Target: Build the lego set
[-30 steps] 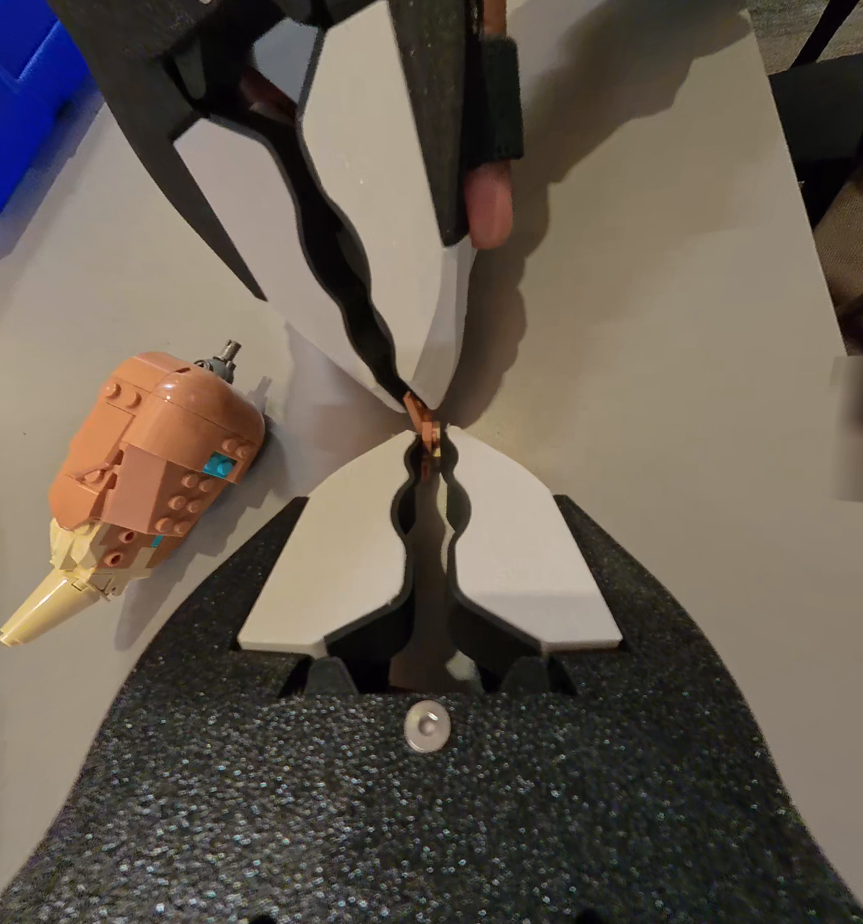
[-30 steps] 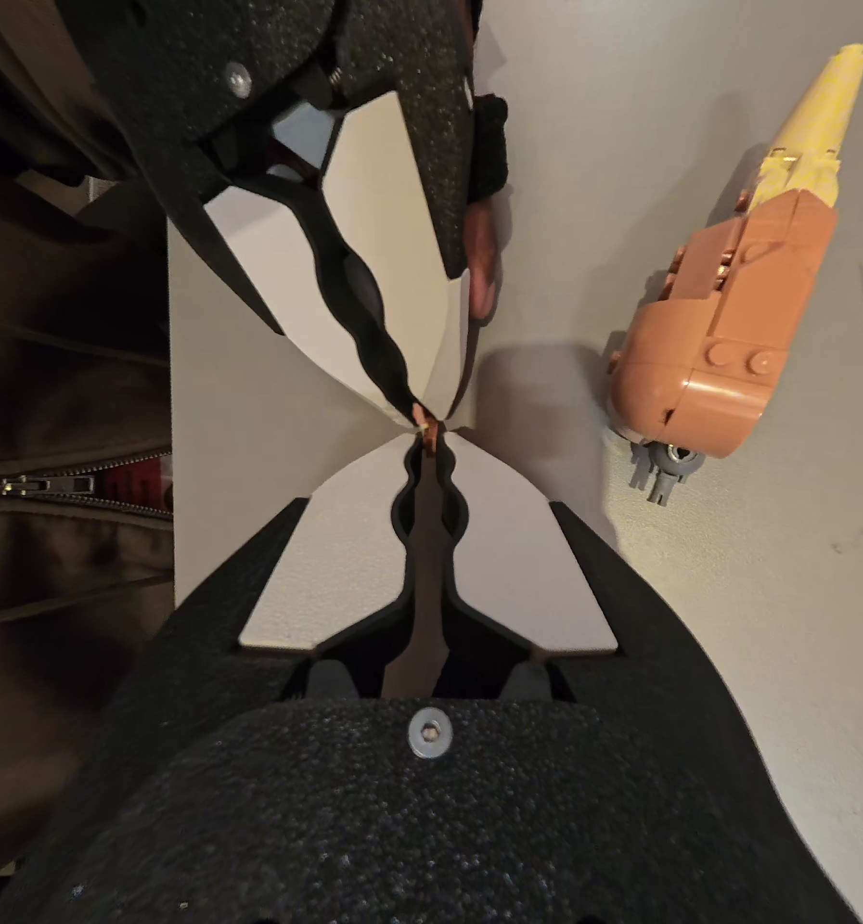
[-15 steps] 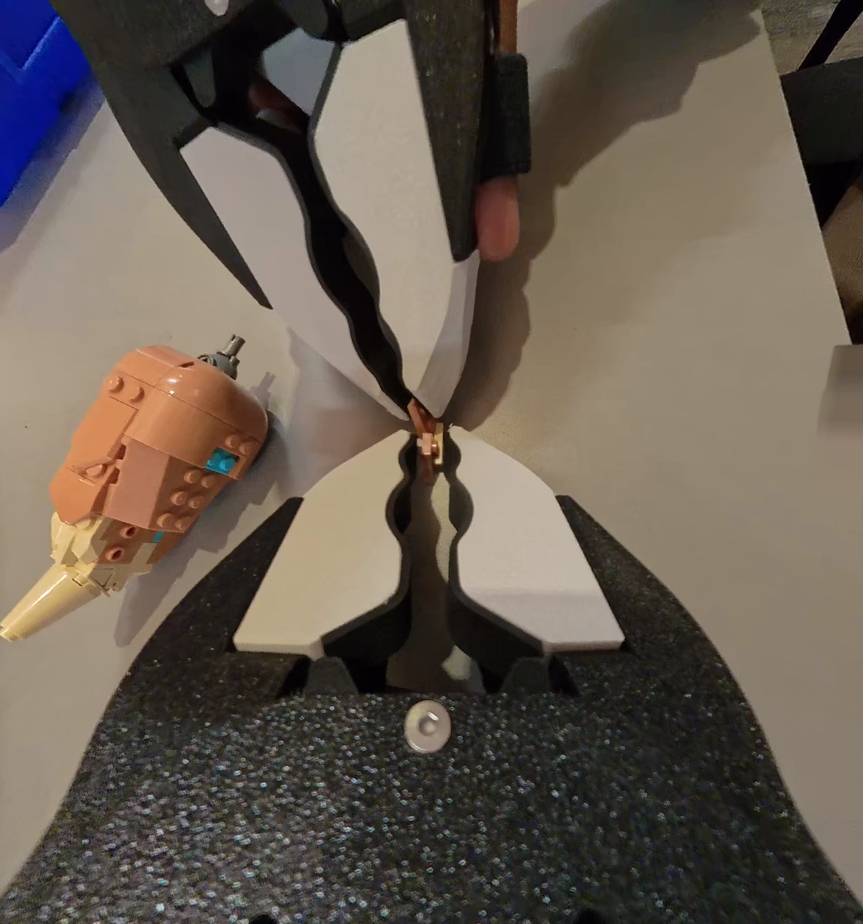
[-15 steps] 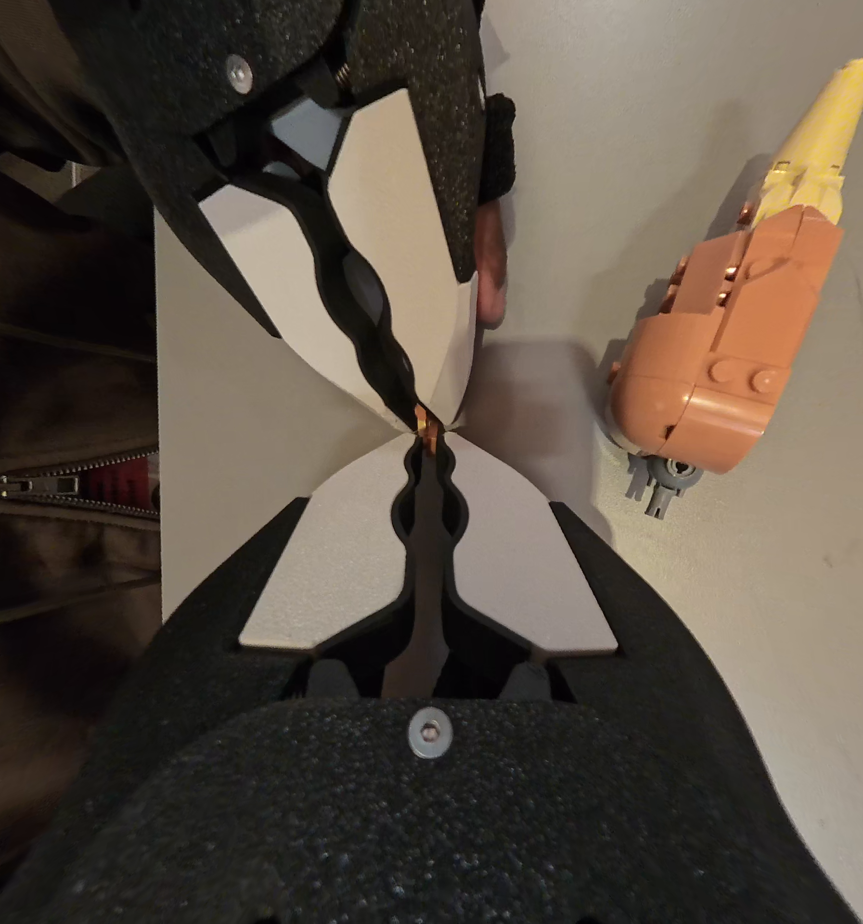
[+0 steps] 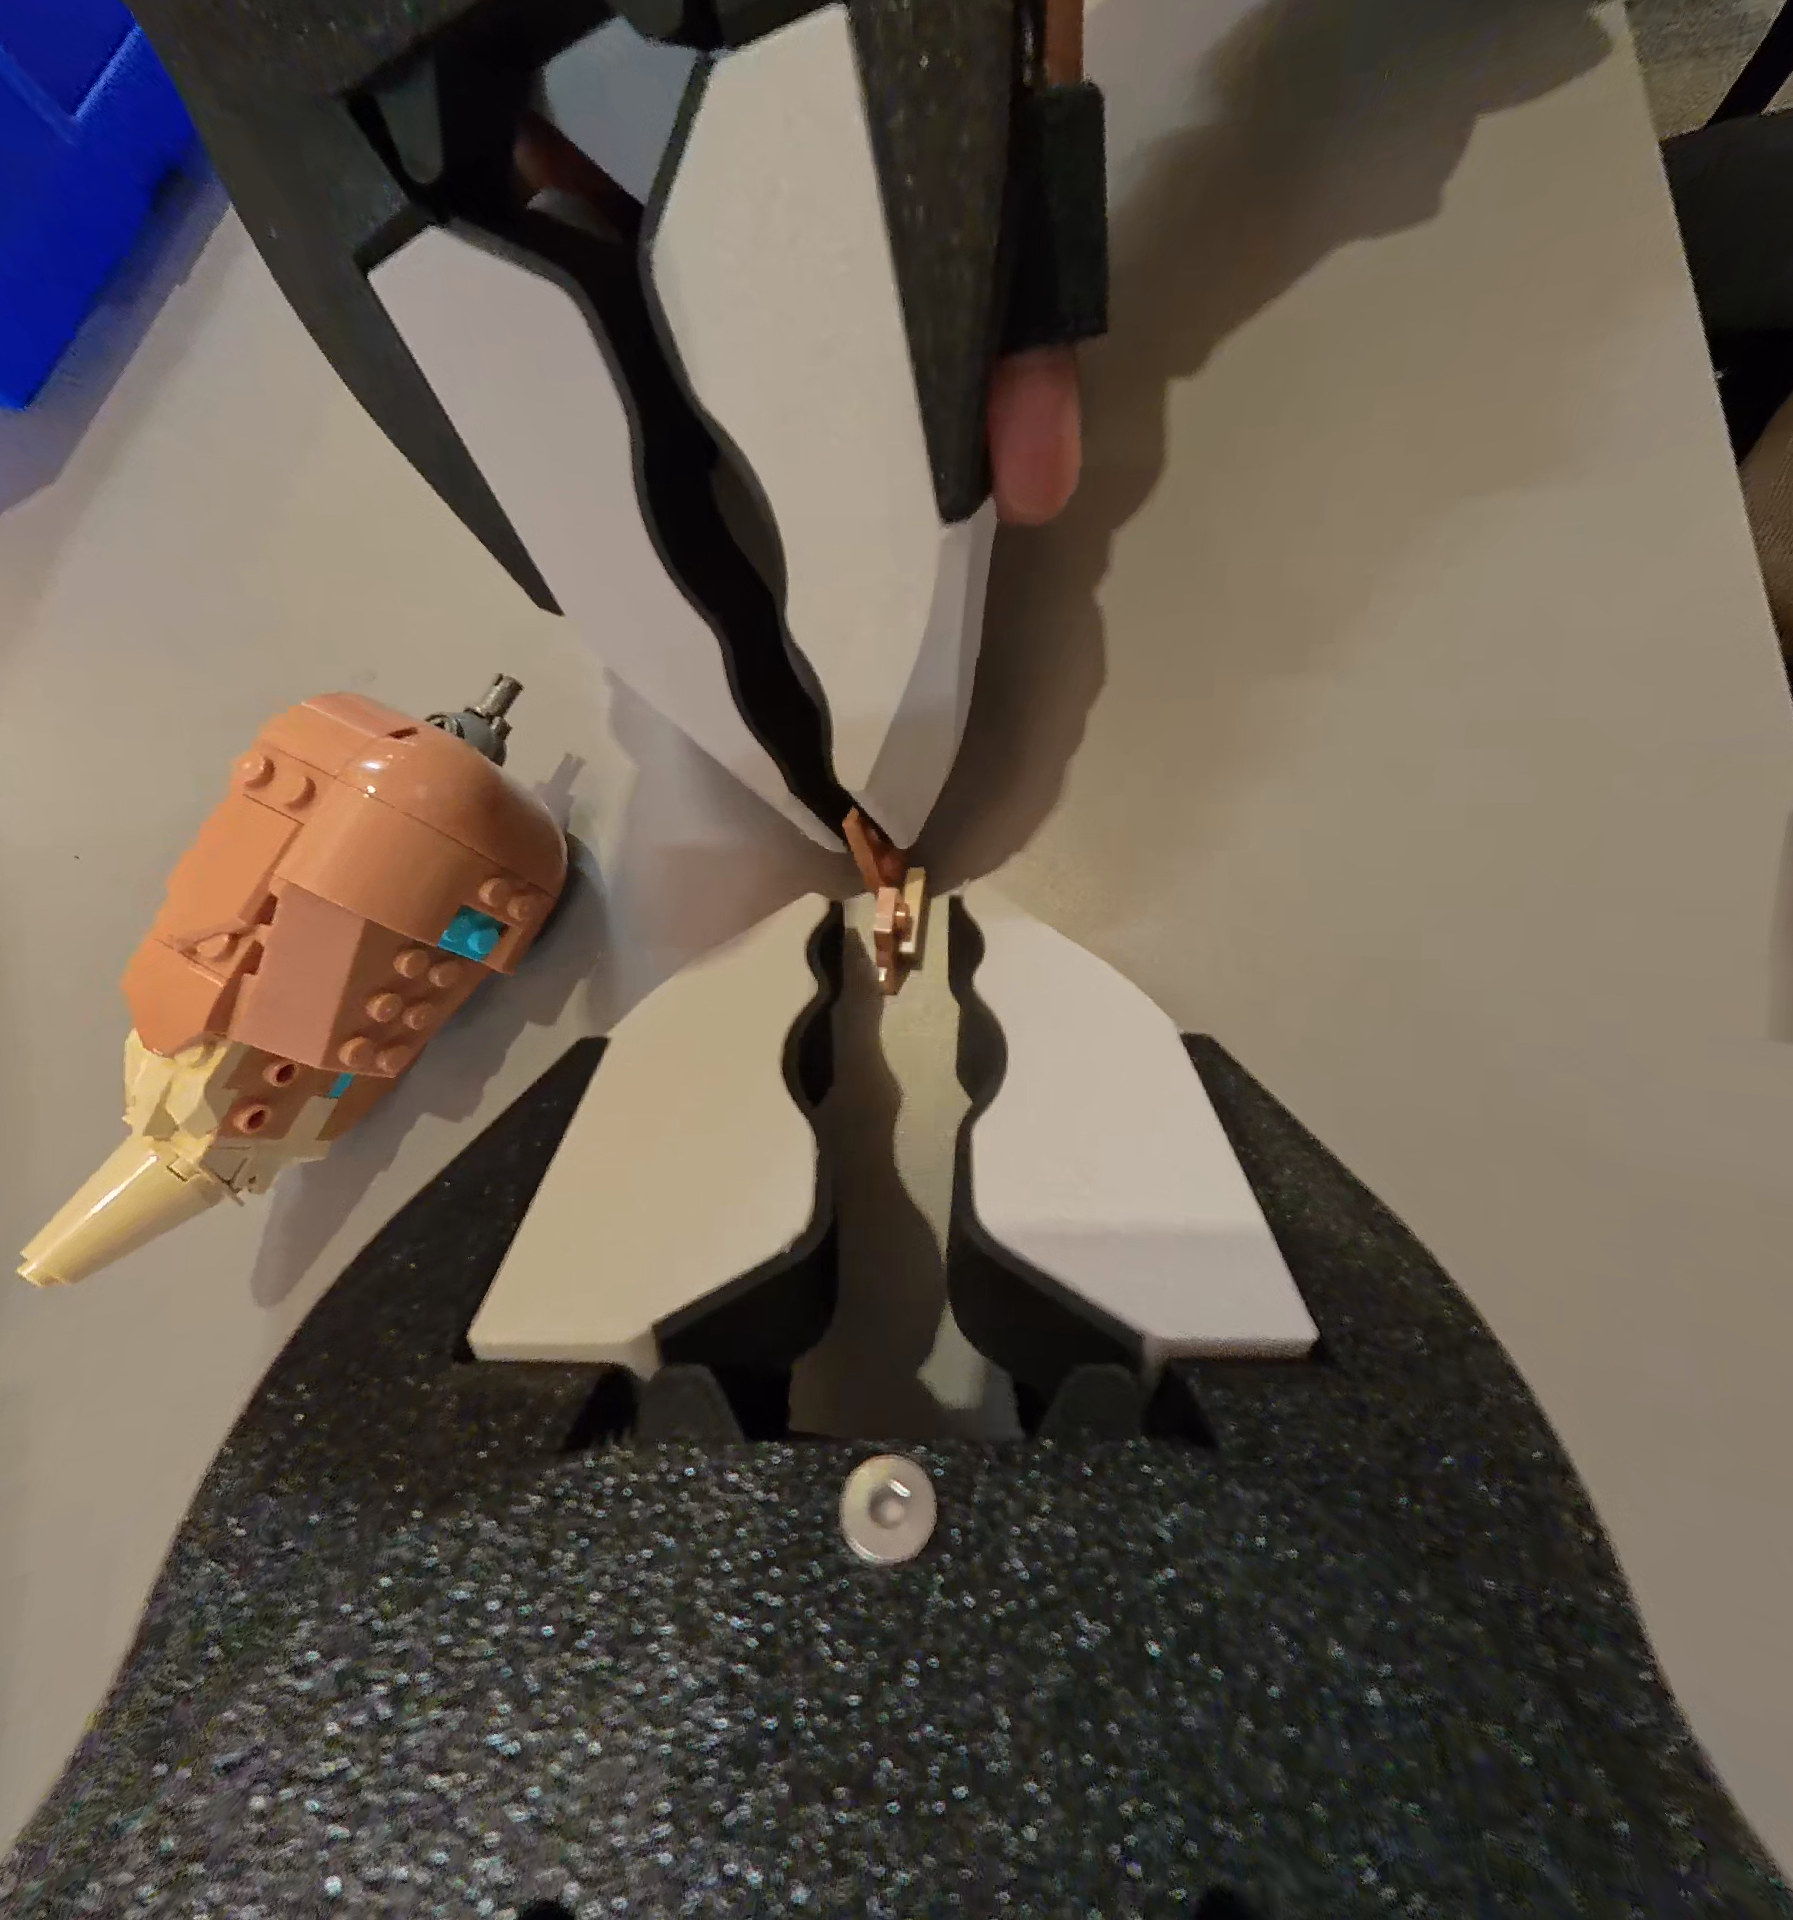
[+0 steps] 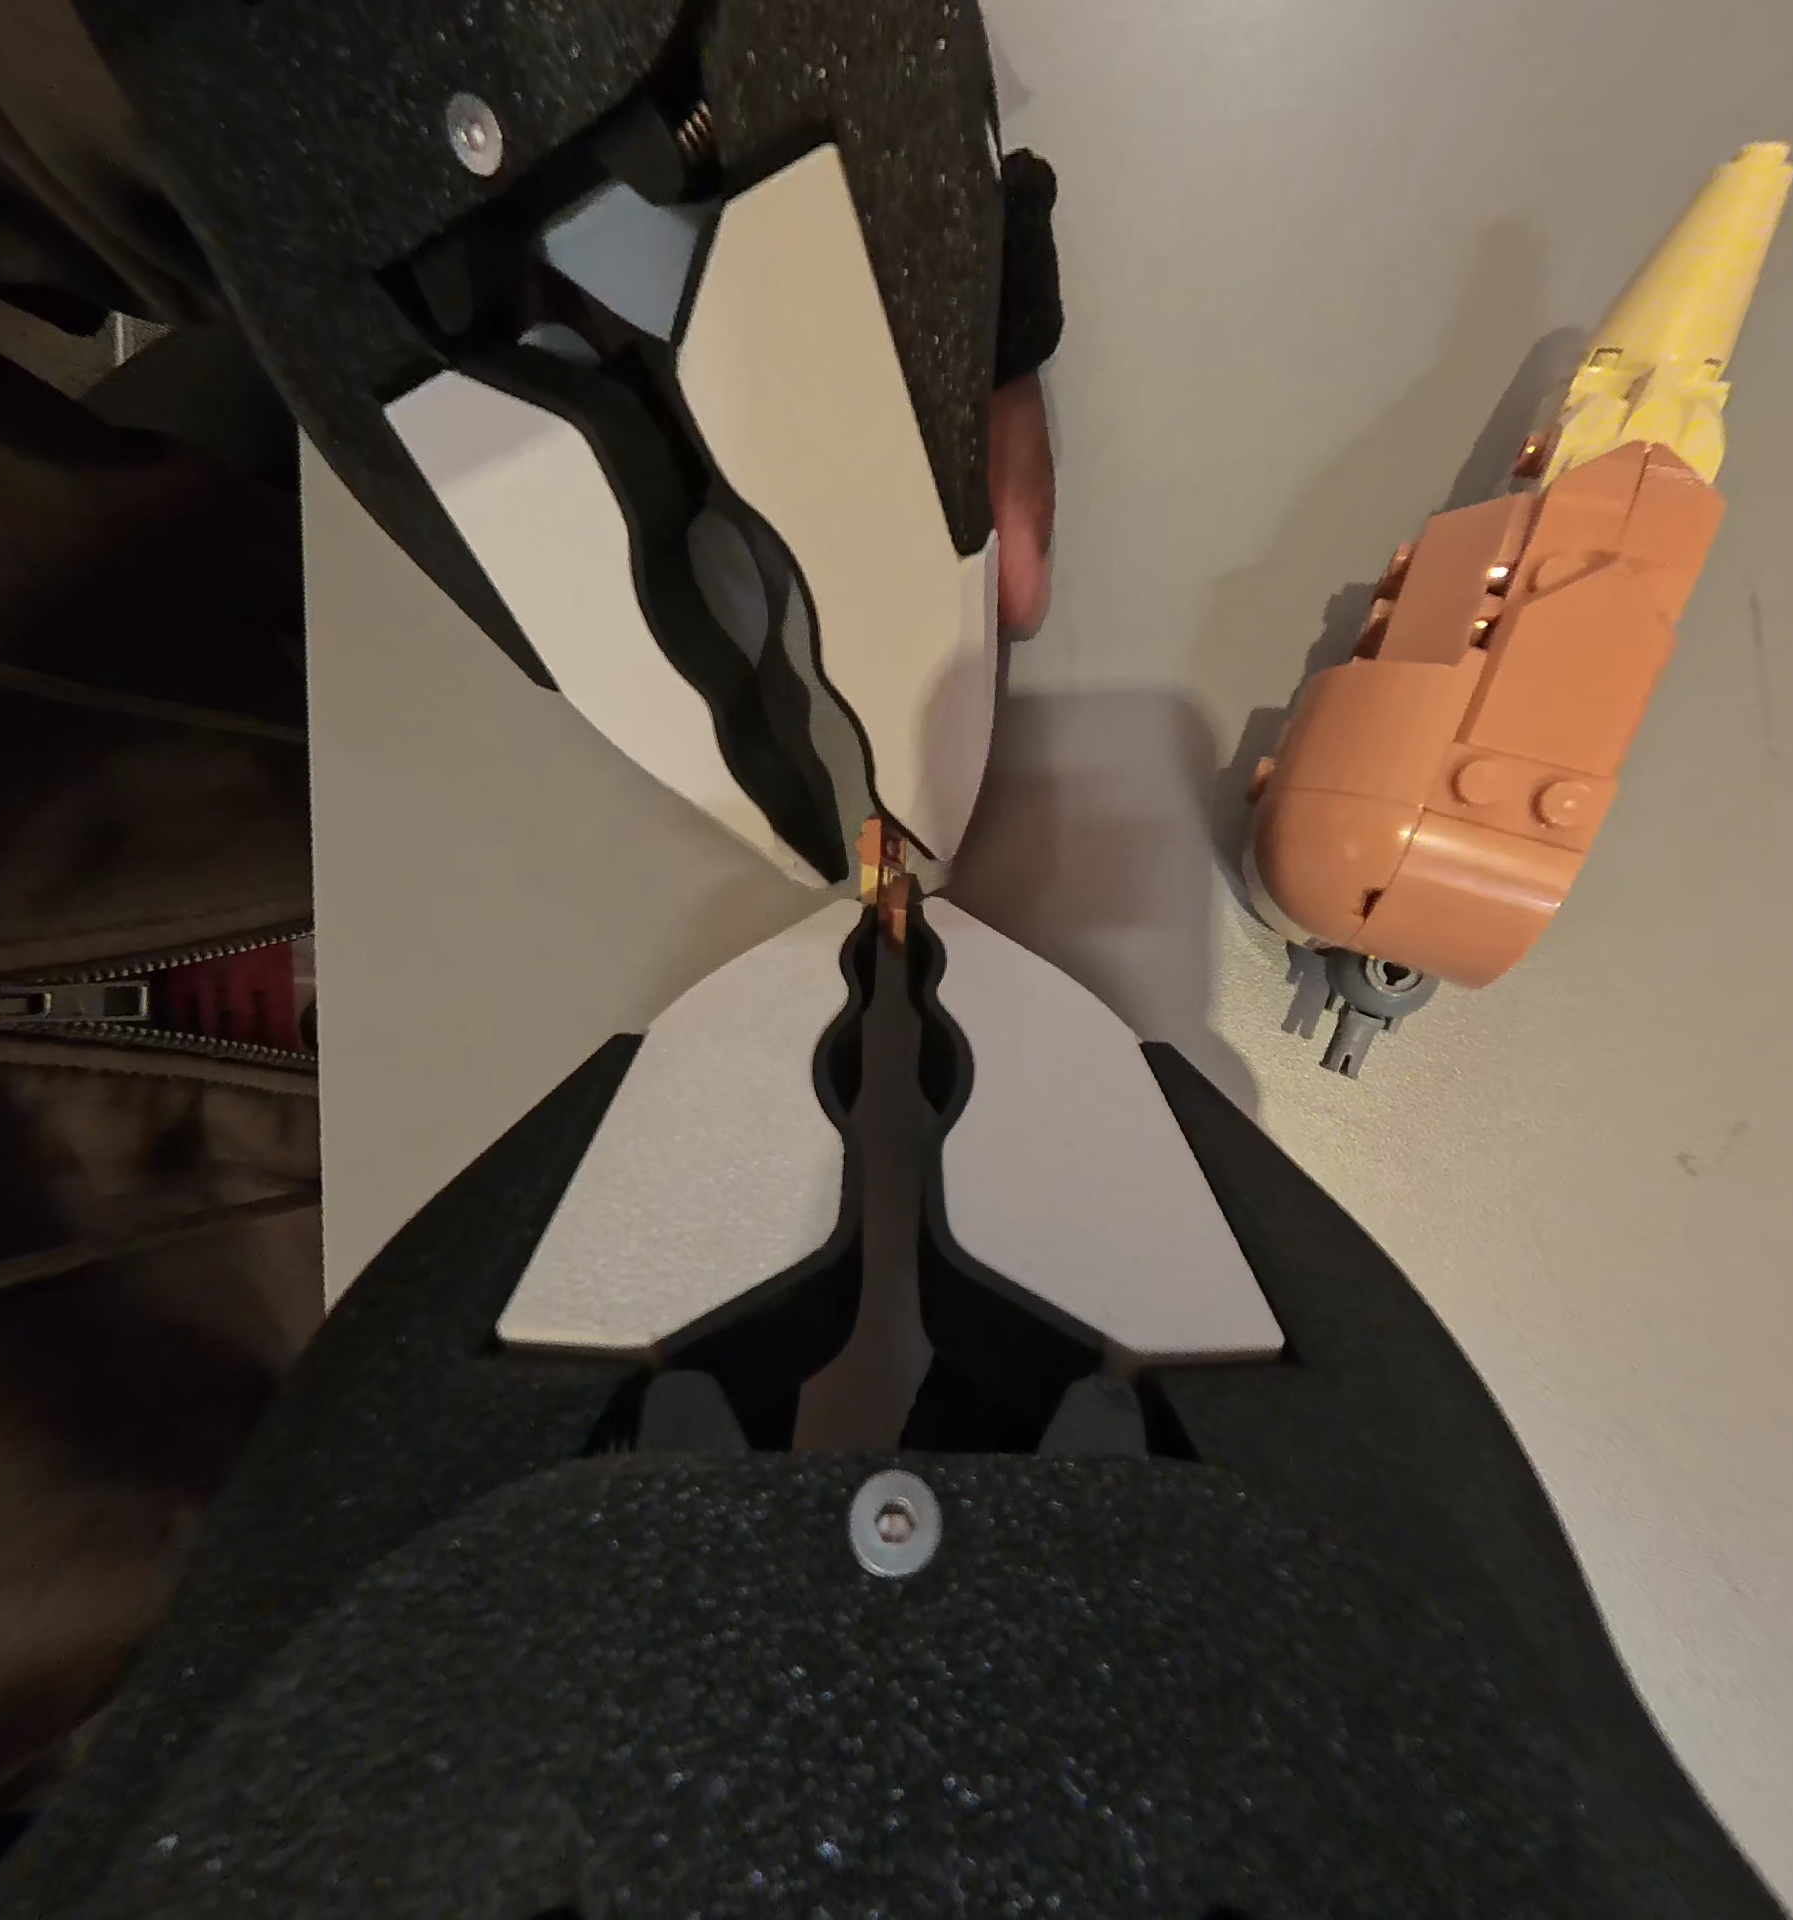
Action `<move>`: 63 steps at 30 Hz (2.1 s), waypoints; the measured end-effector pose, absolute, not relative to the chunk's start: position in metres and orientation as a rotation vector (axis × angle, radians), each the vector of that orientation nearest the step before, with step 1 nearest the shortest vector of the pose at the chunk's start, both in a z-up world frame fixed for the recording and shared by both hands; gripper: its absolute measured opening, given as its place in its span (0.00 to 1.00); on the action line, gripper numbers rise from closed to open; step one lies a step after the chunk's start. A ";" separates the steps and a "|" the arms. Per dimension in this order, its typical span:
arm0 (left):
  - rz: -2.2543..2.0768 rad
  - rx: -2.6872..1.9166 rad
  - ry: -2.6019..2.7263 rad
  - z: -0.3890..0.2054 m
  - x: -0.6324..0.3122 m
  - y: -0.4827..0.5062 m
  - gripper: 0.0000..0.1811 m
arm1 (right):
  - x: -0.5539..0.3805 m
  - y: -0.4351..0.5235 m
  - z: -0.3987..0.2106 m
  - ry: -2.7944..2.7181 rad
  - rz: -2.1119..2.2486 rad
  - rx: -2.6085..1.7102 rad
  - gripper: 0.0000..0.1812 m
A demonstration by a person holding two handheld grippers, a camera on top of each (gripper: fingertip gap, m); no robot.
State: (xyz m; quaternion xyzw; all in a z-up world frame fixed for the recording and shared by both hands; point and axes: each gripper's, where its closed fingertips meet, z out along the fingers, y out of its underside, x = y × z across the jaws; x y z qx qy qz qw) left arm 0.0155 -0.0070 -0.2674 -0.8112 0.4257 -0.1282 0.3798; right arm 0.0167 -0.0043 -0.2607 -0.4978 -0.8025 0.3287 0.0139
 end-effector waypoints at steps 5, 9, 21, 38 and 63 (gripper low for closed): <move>-0.350 -2.084 1.087 -0.268 0.016 -0.009 0.04 | 0.017 -0.005 -0.261 -2.509 1.025 -1.548 0.03; -0.372 -2.033 1.064 -0.260 0.018 -0.008 0.03 | 0.017 -0.004 -0.260 -2.510 1.028 -1.545 0.03; -0.365 -2.013 1.047 -0.256 0.018 -0.006 0.04 | 0.017 -0.006 -0.257 -2.523 1.027 -1.525 0.03; -0.383 -2.076 1.082 -0.267 0.020 -0.008 0.05 | 0.016 -0.009 -0.261 -2.528 1.035 -1.505 0.03; -0.421 -2.112 1.035 -0.268 0.017 -0.004 0.04 | 0.020 -0.009 -0.263 -2.443 0.991 -1.397 0.03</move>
